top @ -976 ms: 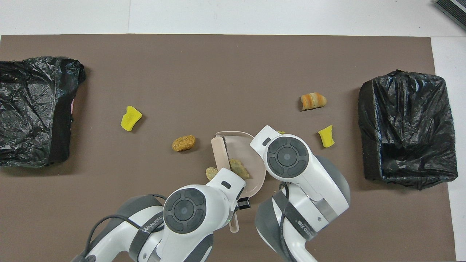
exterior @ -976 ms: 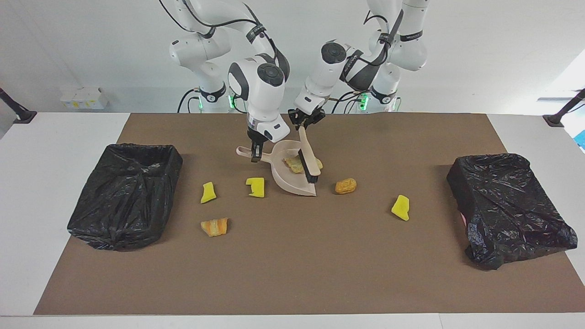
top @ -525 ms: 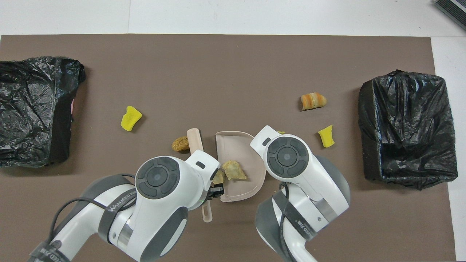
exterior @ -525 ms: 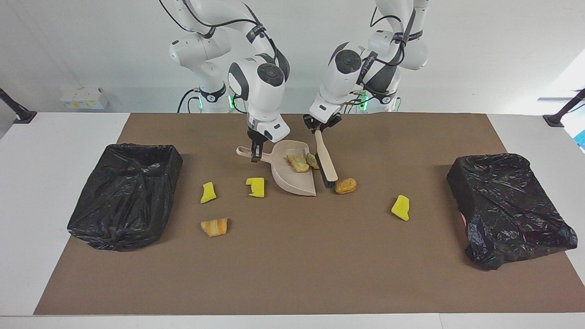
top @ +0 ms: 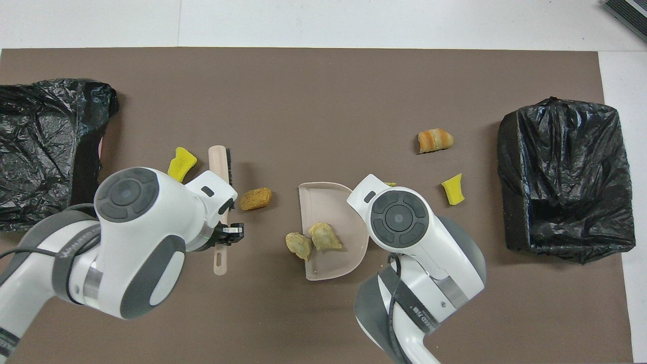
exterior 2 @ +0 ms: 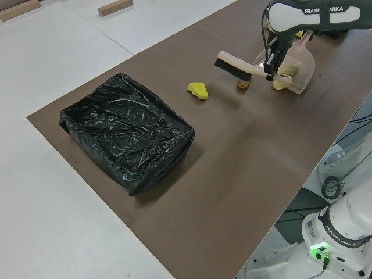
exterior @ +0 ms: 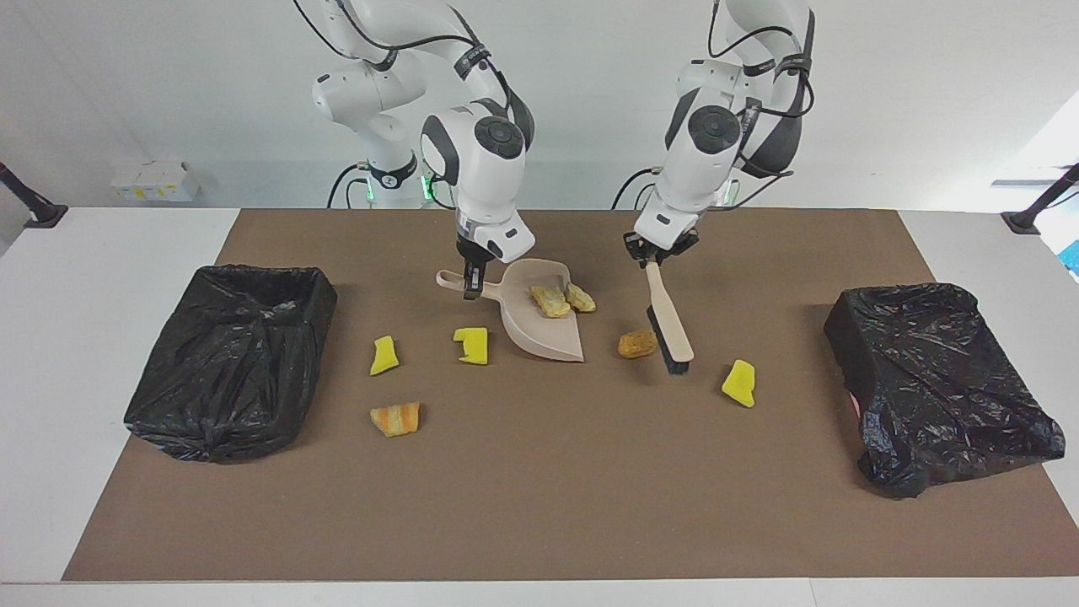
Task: Sweep and dump trash in bin
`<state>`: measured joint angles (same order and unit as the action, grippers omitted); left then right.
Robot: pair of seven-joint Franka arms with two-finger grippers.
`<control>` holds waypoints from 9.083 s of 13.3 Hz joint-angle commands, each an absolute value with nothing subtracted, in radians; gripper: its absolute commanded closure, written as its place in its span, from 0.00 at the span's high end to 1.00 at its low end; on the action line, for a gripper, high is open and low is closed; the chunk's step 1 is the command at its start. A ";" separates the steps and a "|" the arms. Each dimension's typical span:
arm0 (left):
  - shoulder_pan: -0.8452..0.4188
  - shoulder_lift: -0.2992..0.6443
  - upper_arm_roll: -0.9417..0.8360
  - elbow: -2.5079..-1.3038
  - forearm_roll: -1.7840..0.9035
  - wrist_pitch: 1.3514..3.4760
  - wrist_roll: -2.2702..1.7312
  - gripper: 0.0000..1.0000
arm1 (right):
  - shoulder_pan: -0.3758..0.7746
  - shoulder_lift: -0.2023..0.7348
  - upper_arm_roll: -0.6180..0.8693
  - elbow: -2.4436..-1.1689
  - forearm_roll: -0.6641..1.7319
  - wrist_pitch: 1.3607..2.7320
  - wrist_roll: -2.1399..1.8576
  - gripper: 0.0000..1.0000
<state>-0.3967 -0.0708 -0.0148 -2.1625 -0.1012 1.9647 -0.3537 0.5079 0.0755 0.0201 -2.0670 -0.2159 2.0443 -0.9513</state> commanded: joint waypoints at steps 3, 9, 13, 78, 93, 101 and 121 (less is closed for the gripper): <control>-0.212 -0.008 -0.026 -2.085 -0.037 1.930 -0.112 0.00 | 0.509 0.077 0.026 -2.083 -0.226 2.086 -0.917 0.00; -0.065 0.084 -0.026 -1.993 0.086 1.953 0.180 0.00 | 0.528 0.118 0.028 -2.094 -0.210 2.155 -0.804 0.00; -0.041 0.103 -0.026 -2.015 0.124 1.944 0.330 0.00 | 0.561 0.163 0.028 -2.086 -0.210 2.200 -0.640 0.00; -0.491 -0.118 -0.043 -2.344 -0.228 1.922 -0.230 0.00 | 0.587 0.173 0.023 -2.069 -0.187 2.084 -0.712 0.00; -0.546 -0.185 -0.087 -2.163 -0.373 1.781 -0.616 0.00 | 0.586 0.167 0.028 -2.034 -0.206 2.019 -0.679 0.00; -0.549 -0.351 -0.213 -2.353 -0.314 1.785 -0.696 0.00 | 0.416 0.069 0.028 -1.996 -0.189 1.939 -1.015 0.00; -0.736 -0.325 -0.347 -2.583 -0.319 2.172 -0.835 0.00 | -0.304 0.061 0.006 -1.764 -0.303 1.861 -1.706 0.00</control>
